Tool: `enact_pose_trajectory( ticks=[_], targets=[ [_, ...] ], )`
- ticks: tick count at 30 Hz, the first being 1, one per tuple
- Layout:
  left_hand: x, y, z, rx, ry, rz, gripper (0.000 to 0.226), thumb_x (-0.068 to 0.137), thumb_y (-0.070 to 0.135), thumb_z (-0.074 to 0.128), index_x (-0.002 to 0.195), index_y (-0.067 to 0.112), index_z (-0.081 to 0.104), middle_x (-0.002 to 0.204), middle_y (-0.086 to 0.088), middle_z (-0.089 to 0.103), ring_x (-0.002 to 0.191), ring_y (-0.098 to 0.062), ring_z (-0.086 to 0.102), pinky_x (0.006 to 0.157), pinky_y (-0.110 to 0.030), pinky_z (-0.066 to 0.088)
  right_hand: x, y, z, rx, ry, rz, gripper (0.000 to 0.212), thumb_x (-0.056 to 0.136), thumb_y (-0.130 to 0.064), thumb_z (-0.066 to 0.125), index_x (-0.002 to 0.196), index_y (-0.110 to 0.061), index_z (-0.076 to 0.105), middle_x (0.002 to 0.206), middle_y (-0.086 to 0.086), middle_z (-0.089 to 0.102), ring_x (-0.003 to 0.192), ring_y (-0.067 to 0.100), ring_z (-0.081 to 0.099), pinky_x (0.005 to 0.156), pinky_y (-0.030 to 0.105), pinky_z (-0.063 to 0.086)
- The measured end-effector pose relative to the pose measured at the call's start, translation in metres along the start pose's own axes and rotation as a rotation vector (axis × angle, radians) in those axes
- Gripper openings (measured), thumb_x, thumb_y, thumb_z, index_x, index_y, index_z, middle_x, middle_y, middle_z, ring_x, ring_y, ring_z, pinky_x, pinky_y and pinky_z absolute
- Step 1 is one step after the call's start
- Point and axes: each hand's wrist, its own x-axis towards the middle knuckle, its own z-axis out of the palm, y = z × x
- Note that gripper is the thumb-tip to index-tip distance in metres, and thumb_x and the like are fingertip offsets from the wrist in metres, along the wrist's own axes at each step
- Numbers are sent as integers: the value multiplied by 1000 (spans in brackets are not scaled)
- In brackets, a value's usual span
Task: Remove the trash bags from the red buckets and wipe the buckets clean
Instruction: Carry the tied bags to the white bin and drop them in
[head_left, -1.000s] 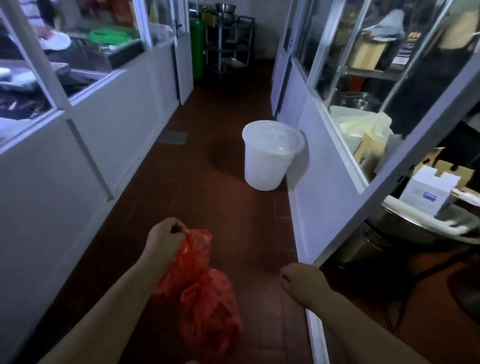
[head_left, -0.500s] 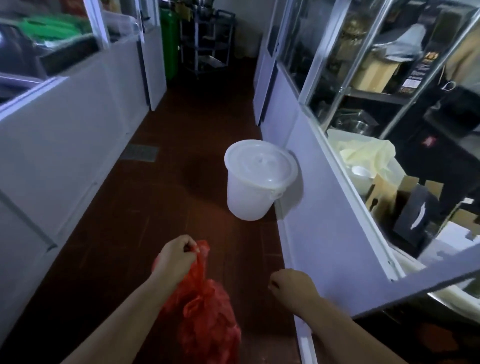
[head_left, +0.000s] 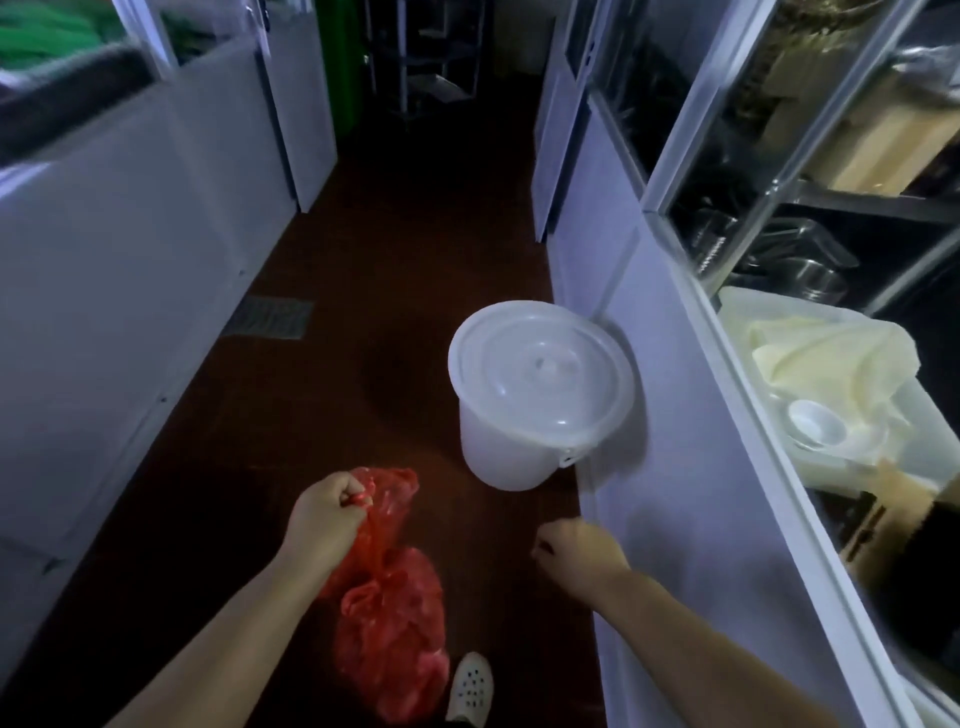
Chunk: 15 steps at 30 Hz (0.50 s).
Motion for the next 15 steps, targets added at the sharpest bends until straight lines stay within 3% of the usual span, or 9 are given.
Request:
enact_pose_trajectory(
  ticks=[6, 11, 15],
  targets=[
    [103, 15, 34, 8, 50, -61, 26, 77, -5, 63, 67, 18, 62, 66, 4, 61, 59, -9, 52, 57, -23, 41, 130, 39, -36, 22, -41, 15, 21, 91, -31, 49, 90, -16, 64, 95, 2, 66, 89, 22, 61, 62, 26, 37],
    [193, 17, 63, 67, -15, -60, 27, 77, -4, 63, 65, 21, 61, 67, 7, 61, 61, -6, 54, 57, -21, 41, 226, 58, -32, 149, -83, 163, 19, 89, -30, 52, 89, -17, 66, 92, -1, 67, 87, 19, 62, 61, 25, 37],
    [265, 6, 91, 111, -103, -36, 38, 75, -8, 62, 61, 27, 56, 65, 11, 60, 62, -1, 53, 56, -10, 36, 297, 68, -8, 160, -114, 265, 20, 90, -29, 51, 95, -17, 66, 101, 2, 67, 94, 23, 61, 69, 27, 44]
  ],
)
